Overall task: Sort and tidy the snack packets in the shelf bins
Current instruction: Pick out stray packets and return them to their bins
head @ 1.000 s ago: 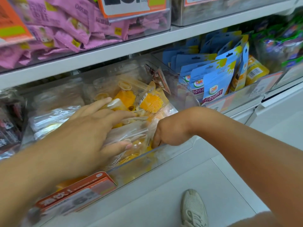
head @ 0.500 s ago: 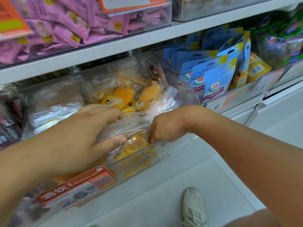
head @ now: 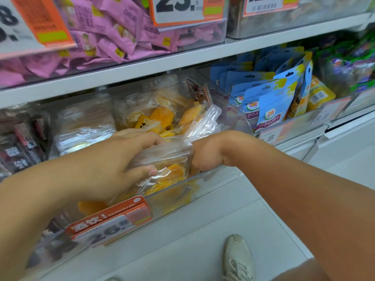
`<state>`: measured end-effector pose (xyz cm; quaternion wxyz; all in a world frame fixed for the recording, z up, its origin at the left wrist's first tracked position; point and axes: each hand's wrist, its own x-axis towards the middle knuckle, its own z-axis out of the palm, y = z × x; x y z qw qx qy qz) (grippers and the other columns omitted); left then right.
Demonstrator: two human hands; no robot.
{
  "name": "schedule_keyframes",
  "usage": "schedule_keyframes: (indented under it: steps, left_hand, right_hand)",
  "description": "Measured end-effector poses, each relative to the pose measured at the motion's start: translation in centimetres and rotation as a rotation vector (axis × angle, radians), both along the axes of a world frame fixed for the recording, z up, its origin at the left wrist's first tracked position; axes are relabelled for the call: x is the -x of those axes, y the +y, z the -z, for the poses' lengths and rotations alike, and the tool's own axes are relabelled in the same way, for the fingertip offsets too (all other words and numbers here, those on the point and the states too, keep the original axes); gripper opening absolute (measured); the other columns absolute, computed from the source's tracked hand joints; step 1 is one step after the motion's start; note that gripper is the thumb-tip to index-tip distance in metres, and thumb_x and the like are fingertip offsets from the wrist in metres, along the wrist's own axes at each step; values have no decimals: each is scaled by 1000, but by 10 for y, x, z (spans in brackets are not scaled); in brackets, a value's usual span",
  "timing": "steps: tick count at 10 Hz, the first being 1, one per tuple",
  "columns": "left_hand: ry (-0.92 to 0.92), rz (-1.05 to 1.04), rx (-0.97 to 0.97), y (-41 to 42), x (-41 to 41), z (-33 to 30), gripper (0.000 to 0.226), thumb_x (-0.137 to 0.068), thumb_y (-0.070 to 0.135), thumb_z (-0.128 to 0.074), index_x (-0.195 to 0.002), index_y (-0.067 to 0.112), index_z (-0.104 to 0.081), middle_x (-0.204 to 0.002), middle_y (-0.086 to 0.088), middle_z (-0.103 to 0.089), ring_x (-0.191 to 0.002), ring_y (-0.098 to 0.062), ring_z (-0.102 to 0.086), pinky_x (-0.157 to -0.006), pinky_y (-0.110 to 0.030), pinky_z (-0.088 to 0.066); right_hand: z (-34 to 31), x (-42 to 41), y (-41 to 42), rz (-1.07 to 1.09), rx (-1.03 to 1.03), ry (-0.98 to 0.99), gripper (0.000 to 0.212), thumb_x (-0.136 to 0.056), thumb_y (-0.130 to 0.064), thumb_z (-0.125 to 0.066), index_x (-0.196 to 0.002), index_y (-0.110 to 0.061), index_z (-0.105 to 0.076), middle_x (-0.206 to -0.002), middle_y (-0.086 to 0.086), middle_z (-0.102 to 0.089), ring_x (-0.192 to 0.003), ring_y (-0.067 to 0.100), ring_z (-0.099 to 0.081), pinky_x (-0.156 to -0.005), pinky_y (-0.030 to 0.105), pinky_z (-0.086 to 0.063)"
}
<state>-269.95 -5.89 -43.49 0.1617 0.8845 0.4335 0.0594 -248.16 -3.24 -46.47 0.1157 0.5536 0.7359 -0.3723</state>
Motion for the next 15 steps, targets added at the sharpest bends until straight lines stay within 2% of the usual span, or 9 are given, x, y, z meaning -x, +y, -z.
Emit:
schedule_keyframes:
  steps: [2, 3, 5, 6, 7, 8, 10, 14, 15]
  left_hand:
    - [52, 63, 63, 5, 11, -5, 40, -90, 44, -63, -123, 54, -43, -124, 31, -47, -119, 4, -48, -99, -34, -46]
    - [40, 65, 33, 5, 10, -2, 35, -89, 51, -58, -120, 53, -42, -117, 34, -46, -115, 5, -46, -97, -34, -46]
    - [34, 68, 3, 4, 10, 0, 40, -82, 74, -39, -116, 54, -43, -114, 34, -47, -114, 2, -48, -95, -36, -47]
    - [27, 51, 9, 4, 10, 0, 27, -88, 60, -49, -113, 53, -42, -109, 37, -44, -108, 8, -46, -87, -27, -43]
    - [29, 44, 11, 4, 11, -1, 28, -88, 52, -55, -111, 56, -40, -106, 37, -43, -105, 8, -46, -87, -27, -43]
    - [36, 41, 14, 4, 10, -1, 32, -81, 64, -47, -111, 57, -38, -106, 38, -42, -106, 8, -46, -89, -30, -43]
    - [48, 32, 6, 5, 11, 0, 31, -86, 55, -53, -114, 53, -39, -109, 32, -44, -106, 5, -46, -93, -33, -45]
    - [55, 11, -1, 2, 8, -2, 33, -89, 50, -60, -114, 52, -39, -120, 23, -48, -111, 0, -48, -98, -37, -45]
    - [63, 5, -2, 2, 7, -2, 34, -90, 48, -61, -115, 51, -39, -122, 20, -49, -111, -3, -48, -99, -37, -45]
  right_hand:
    - [24, 7, 9, 12, 8, 69, 15, -91, 1, -63, -96, -11, -70, -91, 2, -67, -82, 18, -68, -73, 34, -60]
    - [21, 12, 7, 11, -9, 60, 10, -92, -3, -63, -94, -8, -71, -92, 2, -69, -75, 16, -64, -62, 25, -53]
    - [24, 17, 6, -11, -159, -188, 27, -91, -10, -66, -118, -8, -67, -115, 10, -65, -87, 24, -64, -82, 35, -56]
    - [26, 16, 7, 22, -259, -183, 28, -91, -16, -66, -118, -8, -65, -114, 8, -66, -91, 24, -67, -79, 35, -57]
    - [21, 13, 9, -70, -81, -179, 16, -93, -17, -65, -105, -6, -65, -94, 1, -63, -89, 22, -64, -78, 33, -53]
    - [15, 12, 10, -101, -70, -163, 21, -97, -19, -61, -113, -6, -66, -89, 1, -58, -93, 21, -57, -71, 28, -45]
    - [20, 13, 13, -46, 10, -256, 18, -96, -18, -62, -110, -8, -65, -105, 4, -62, -90, 21, -63, -77, 32, -51]
    - [19, 11, 7, -1, -182, -204, 17, -93, -9, -62, -109, -7, -68, -103, 5, -63, -90, 23, -62, -77, 33, -53]
    - [15, 15, 5, -38, -145, -200, 2, -93, -9, -63, -92, -12, -62, -93, 5, -60, -77, 20, -61, -72, 32, -53]
